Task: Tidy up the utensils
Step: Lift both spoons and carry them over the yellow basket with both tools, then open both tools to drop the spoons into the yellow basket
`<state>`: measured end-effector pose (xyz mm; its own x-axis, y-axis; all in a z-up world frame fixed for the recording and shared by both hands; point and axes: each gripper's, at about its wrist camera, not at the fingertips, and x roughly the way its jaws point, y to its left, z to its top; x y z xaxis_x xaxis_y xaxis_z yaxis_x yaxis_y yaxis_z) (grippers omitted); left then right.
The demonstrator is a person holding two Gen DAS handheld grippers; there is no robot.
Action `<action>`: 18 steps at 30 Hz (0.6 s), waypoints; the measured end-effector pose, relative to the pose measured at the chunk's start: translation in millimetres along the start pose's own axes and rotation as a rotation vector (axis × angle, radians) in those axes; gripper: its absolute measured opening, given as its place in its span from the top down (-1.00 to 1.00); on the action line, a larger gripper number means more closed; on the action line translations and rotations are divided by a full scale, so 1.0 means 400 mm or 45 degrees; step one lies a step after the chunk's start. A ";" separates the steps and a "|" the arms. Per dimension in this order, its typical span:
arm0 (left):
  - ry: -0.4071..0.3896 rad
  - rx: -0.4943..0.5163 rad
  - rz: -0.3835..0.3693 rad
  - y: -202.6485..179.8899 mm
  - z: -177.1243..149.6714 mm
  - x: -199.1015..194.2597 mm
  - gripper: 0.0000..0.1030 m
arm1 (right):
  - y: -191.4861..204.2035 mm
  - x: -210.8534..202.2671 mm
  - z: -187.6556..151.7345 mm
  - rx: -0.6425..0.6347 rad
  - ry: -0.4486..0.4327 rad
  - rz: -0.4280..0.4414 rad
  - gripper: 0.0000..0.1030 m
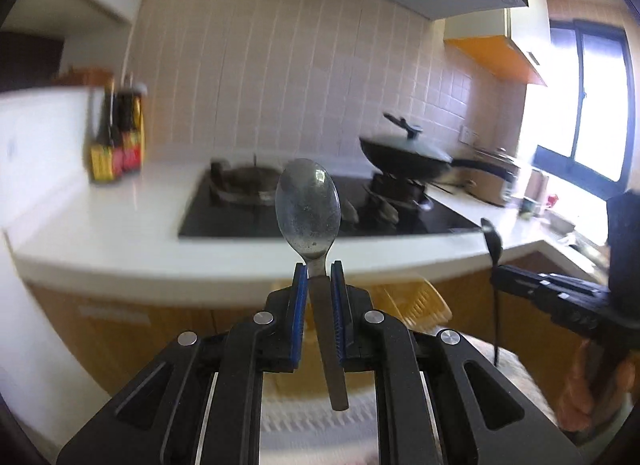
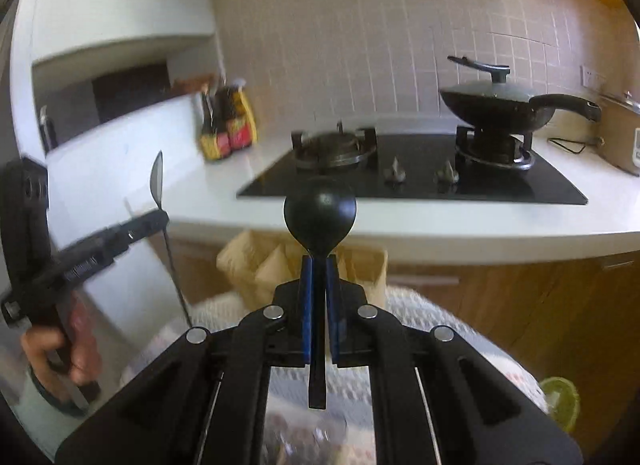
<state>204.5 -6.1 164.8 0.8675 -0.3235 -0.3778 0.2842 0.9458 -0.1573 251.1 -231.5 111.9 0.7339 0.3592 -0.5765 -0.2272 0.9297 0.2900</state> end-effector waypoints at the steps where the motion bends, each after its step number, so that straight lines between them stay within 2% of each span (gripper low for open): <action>1: -0.016 0.005 -0.002 -0.002 0.012 0.013 0.80 | -0.007 0.015 0.018 0.010 -0.049 -0.009 0.90; 7: -0.105 0.023 0.022 0.012 0.058 0.100 0.80 | -0.049 0.103 0.071 0.044 -0.151 -0.062 0.90; 10: -0.131 0.054 0.022 0.018 0.058 0.145 0.80 | -0.072 0.157 0.059 0.045 -0.155 -0.105 0.90; 14: -0.150 0.106 0.098 0.014 0.028 0.193 0.80 | -0.083 0.200 0.028 0.026 -0.153 -0.143 0.90; 18: -0.147 0.115 0.128 0.018 -0.003 0.220 0.80 | -0.083 0.224 0.000 -0.004 -0.150 -0.148 0.90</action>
<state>282.3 -27.6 129.2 0.9331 -0.2266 -0.2792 0.2247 0.9736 -0.0392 324.3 -230.1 50.5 0.8252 0.2376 -0.5124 -0.1384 0.9646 0.2244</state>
